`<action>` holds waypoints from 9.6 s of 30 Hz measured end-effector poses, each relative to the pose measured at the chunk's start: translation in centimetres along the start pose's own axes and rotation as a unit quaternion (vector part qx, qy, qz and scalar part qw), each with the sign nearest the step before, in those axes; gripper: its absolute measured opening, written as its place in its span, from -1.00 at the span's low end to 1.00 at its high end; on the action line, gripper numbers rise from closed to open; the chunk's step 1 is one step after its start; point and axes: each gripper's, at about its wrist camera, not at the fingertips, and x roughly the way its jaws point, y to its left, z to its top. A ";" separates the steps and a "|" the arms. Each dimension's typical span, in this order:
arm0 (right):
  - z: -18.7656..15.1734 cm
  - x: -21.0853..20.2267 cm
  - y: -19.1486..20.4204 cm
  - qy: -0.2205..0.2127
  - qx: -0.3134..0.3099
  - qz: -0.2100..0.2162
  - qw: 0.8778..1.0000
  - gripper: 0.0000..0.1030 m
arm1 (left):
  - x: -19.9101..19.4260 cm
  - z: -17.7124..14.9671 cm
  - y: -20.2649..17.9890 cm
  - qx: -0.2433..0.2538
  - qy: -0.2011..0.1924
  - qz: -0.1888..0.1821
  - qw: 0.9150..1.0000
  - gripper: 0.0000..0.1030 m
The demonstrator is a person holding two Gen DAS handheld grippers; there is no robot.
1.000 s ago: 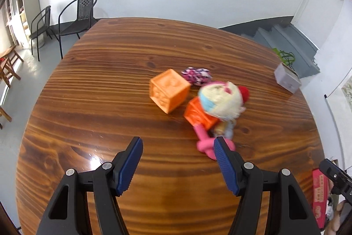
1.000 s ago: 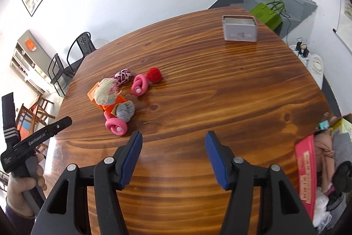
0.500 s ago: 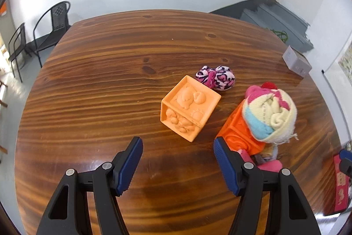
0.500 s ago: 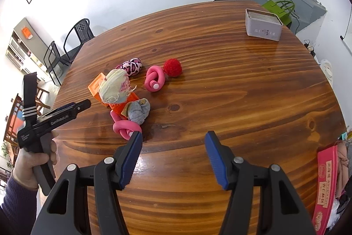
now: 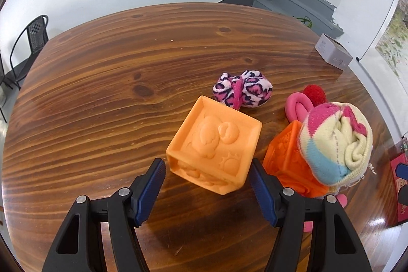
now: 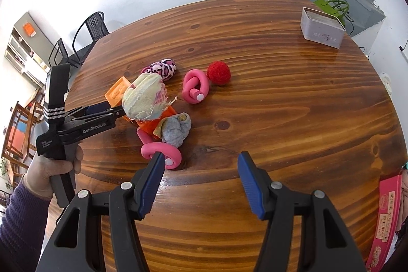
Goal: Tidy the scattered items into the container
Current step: 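Grasp the orange rubber block with the left gripper while the right grasps the knit hat, then carry the block and knit hat into the pink-rimmed box and open both grippers, then move both grippers back over the pile on the table, then grasp the second orange rubber block with the left gripper, then grasp the grey sock with the right gripper while the left holds the block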
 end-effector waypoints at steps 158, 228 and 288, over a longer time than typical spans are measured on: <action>-10.9 -18.1 -28.0 -0.102 0.156 -0.038 0.982 0.27 | -10.6 -10.7 -30.4 -0.055 -0.004 -0.063 0.997 0.63; -2.6 0.9 -3.5 0.037 0.049 0.037 0.997 0.27 | 0.0 0.4 -7.2 0.035 -0.002 -0.082 0.996 0.28; 3.8 10.9 3.4 0.067 -0.034 0.001 0.997 -0.05 | -5.7 -3.7 -2.4 -0.057 -0.038 0.037 0.997 0.12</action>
